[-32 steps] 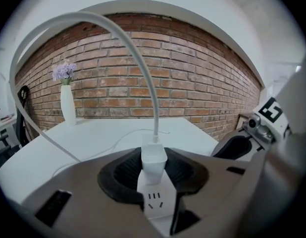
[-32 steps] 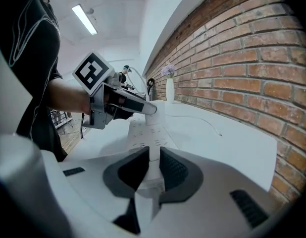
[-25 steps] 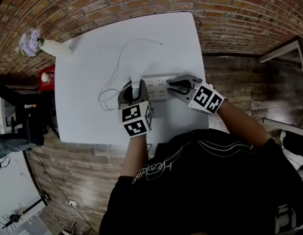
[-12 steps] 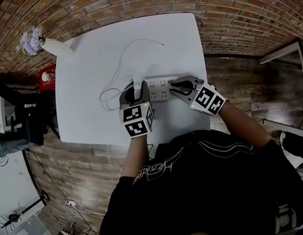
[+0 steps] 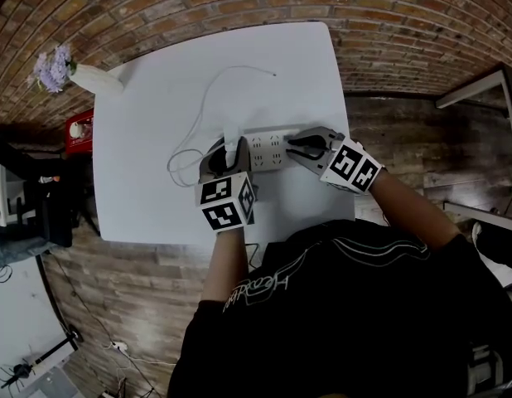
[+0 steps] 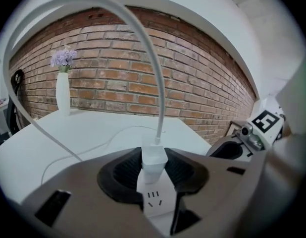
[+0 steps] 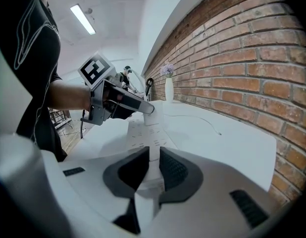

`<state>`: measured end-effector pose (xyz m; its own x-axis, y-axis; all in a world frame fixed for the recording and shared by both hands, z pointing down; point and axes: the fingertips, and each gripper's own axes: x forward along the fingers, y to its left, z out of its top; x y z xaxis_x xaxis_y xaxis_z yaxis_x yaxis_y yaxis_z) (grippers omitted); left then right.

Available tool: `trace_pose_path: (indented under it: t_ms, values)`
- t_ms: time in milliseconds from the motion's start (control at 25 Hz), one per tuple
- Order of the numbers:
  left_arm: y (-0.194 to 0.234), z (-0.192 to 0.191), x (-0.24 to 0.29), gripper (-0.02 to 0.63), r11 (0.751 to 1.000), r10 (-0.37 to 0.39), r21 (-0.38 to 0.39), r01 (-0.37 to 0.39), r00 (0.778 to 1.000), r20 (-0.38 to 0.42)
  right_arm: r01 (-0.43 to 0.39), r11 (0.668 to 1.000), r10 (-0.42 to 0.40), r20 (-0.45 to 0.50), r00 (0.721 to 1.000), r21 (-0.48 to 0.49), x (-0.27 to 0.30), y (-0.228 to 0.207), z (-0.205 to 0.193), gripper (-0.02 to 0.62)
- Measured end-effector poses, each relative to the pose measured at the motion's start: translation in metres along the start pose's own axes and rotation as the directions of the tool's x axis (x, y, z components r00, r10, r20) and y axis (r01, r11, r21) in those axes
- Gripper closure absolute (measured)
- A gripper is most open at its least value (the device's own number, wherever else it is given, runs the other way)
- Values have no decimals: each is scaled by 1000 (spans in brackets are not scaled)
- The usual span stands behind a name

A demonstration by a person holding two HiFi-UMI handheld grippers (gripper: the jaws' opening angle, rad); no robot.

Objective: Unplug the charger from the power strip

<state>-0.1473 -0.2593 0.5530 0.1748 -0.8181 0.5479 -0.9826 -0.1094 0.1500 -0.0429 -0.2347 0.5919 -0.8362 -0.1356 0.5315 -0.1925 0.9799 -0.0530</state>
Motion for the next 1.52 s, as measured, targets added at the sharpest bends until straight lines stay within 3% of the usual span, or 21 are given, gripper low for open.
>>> trace_pose_path:
  t_ms: [120,400,520,680,760,1080,1360,1520]
  values:
    - [-1,-1,0,466,1000,-6,-2,6,1000,-2,1,1000,-1,2,1000,-6,-1,1,0,551]
    - [-7,2,-3,469,990,94,107,-96,995,25,14,1000,-14,10,1000,-19,-2,1,0,552]
    - [-5,0,-3,469,994,70,79,-72,997,30,11,1000,-11,5,1000,-19,-2,1,0,552]
    - [2,-1,-3,466,1000,-12,-19,13,1000,21,3,1000,-3,6,1000,-12,1,1,2,552]
    - [1,0,-2,466,1000,-22,-22,22,1000,18,2,1000,-2,5,1000,-10,0,0,2,552]
    - [-7,5,-3,469,985,103,135,-104,995,17,5,1000,-5,9,1000,-12,-1,0,2,552]
    - [-1,1,-3,468,1000,10,13,-10,1000,-13,-3,1000,3,4,1000,-10,-1,0,1,552]
    - [0,2,-2,468,999,19,28,-19,1000,-12,-6,1000,6,3,1000,-6,0,0,1,552]
